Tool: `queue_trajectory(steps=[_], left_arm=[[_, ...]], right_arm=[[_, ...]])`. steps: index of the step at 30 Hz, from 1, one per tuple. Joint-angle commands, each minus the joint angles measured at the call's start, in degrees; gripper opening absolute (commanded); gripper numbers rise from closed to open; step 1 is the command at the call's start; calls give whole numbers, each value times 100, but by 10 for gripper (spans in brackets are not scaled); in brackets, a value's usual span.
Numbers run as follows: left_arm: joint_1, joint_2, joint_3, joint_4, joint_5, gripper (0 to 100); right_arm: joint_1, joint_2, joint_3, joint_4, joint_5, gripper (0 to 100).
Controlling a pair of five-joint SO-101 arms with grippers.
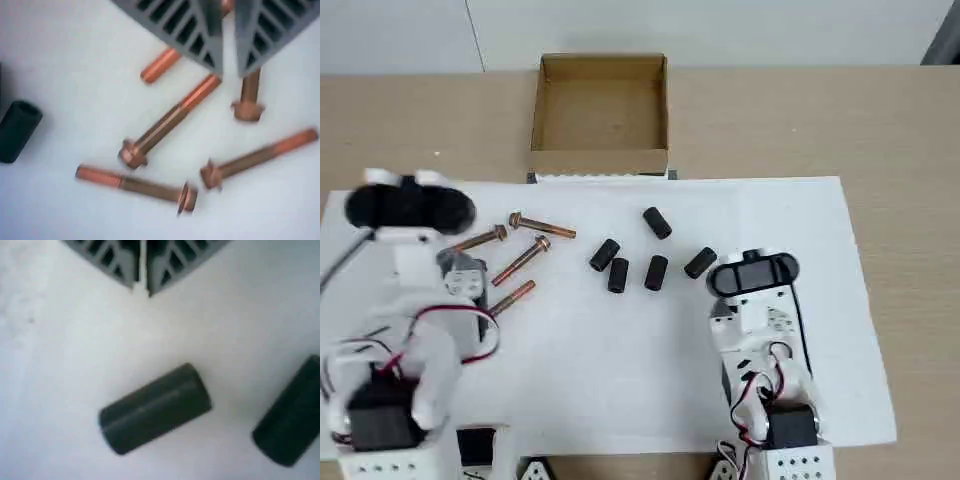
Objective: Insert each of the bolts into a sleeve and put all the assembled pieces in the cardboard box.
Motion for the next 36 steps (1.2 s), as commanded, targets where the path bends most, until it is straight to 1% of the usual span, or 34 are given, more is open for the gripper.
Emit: queue_trajectory(steps=[1,5,10,14,16,18,20,22,25,27,31,33,36], left_arm=[[-176,712,-822,765,26,8],[-185,1134,-1007,949,-26,8],[-176,1152,-1086,791,-484,8],[-167,1196,-1086,695,-484,8],[-167,1204,-1068,624,-466,8],[-167,1204,-1068,615,-457,8],[-167,1213,-1059,624,-457,8],[-167,1292,-1059,615,-457,8],[-167,1732,-1086,642,-457,8],[-167,2022,-1095,651,-457,8],[-167,2470,-1314,651,-457,8],[-167,2629,-1490,651,-475,8],[-167,2875,-1666,659,-484,8]], right_arm=[[-189,-84,88,13,0,4],[-189,-84,88,13,-9,4],[-189,-84,88,13,-9,4],[-127,-84,35,66,-35,3],[84,-84,-185,66,-53,3],[242,-84,-501,66,-273,4],[163,-13,-800,251,-246,6],[-57,242,-1116,576,-158,37],[-154,971,-1811,796,-352,108],[-171,1684,-2435,796,-369,121],[-163,3468,-3974,901,-352,72],[-154,4400,-4879,1174,-325,43],[-171,5903,-6198,1780,-325,28]])
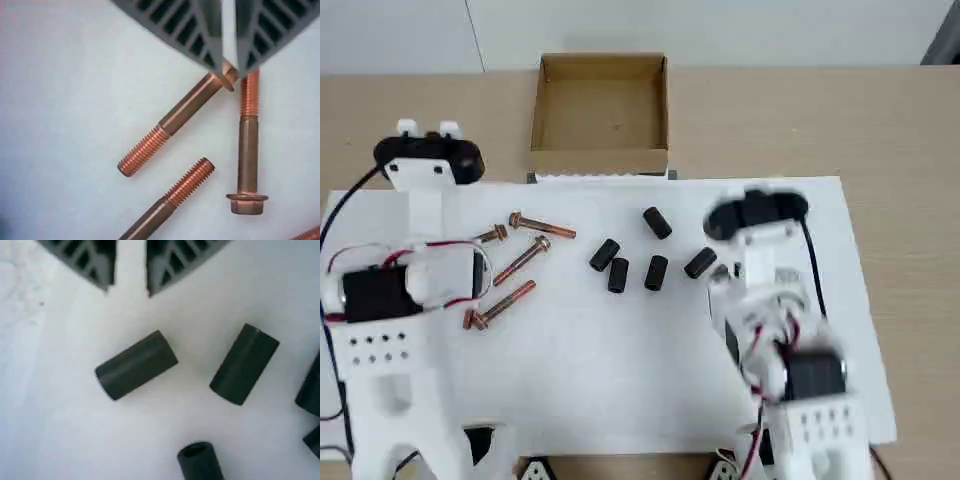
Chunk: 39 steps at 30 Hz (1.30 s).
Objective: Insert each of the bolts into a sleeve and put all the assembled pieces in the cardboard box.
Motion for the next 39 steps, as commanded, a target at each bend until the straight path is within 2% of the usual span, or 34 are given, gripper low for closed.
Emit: queue_trajectory(steps=[1,6,10,15,18,21,26,39], left_arm=[[-9,255,-365,-53,-35,8],[-35,949,-532,387,-26,55],[-44,1327,-593,352,-9,69],[-44,1521,-620,105,-26,72],[-18,1697,-620,44,-26,72],[-18,1960,-620,97,-70,73],[18,2268,-629,281,-229,73],[53,2330,-593,70,-220,73]], right_arm=[[-22,1903,-1855,664,-9,29],[-4,4163,-4044,1771,114,28],[-4,5631,-5697,2369,677,28],[-75,7037,-7420,2958,1837,29],[-171,7670,-8149,3020,1969,29],[-347,8145,-8571,3029,2057,42],[-602,8558,-8774,3011,2259,145],[-901,9156,-8800,2642,2453,140]])
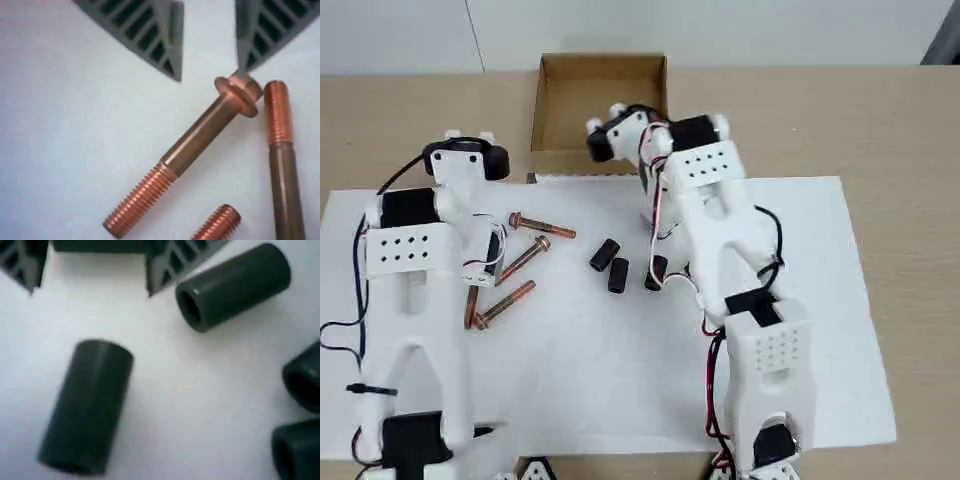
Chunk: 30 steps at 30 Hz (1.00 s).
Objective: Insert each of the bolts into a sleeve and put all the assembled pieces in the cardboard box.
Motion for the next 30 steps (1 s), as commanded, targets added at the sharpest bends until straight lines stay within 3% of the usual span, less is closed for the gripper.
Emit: queue_trajectory(steps=[1,25,30], left_arm=[[35,-26,-207,-53,-35,73],[35,-35,180,-211,-35,73],[35,-35,356,-360,-35,73]], right_arm=[[-31,-13,-273,-268,70,140],[-101,1147,-281,-1077,202,136],[-101,1253,-281,-1051,202,24]])
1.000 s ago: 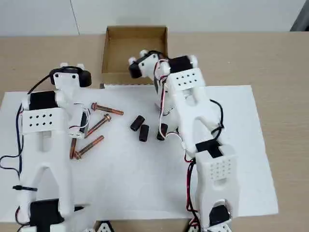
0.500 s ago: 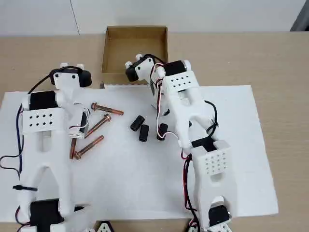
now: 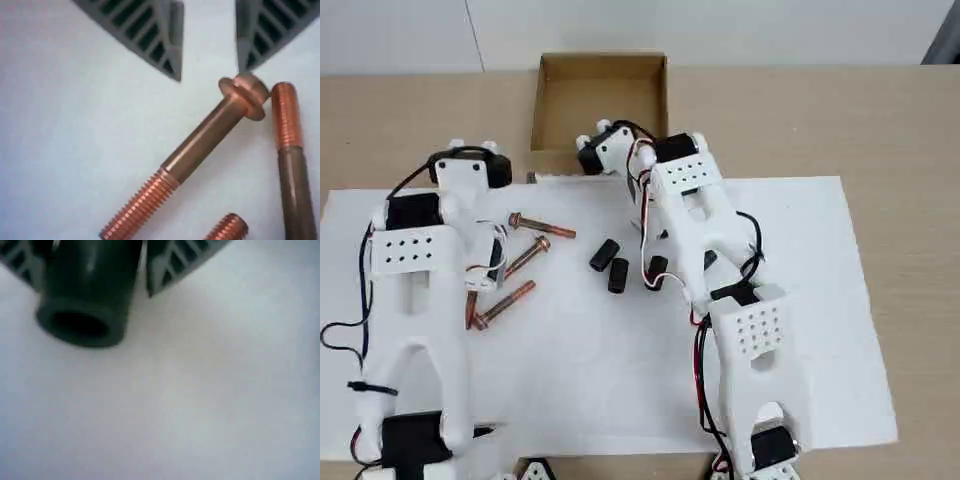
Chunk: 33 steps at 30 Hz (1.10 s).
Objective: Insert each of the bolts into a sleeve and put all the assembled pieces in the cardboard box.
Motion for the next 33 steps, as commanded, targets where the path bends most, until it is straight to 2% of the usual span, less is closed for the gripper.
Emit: queue_trajectory(steps=[1,6,11,16,21,28,33], left_arm=[[35,-62,-13,-149,-35,72],[35,-70,-48,-149,-35,69],[35,-79,-207,-70,-35,68],[35,-35,-1130,440,-26,68],[26,-18,-1745,580,88,68],[0,624,-2053,580,-44,69],[0,1547,-3073,738,-492,70]], right_arm=[[-22,4,-88,-57,53,1],[-22,-321,-88,31,18,2],[-48,-1235,-88,558,0,2],[75,-2229,-79,1279,-316,2],[374,-3187,114,1446,-677,2],[945,-4409,1547,1429,-703,2],[1525,-5033,2708,1411,-686,3]])
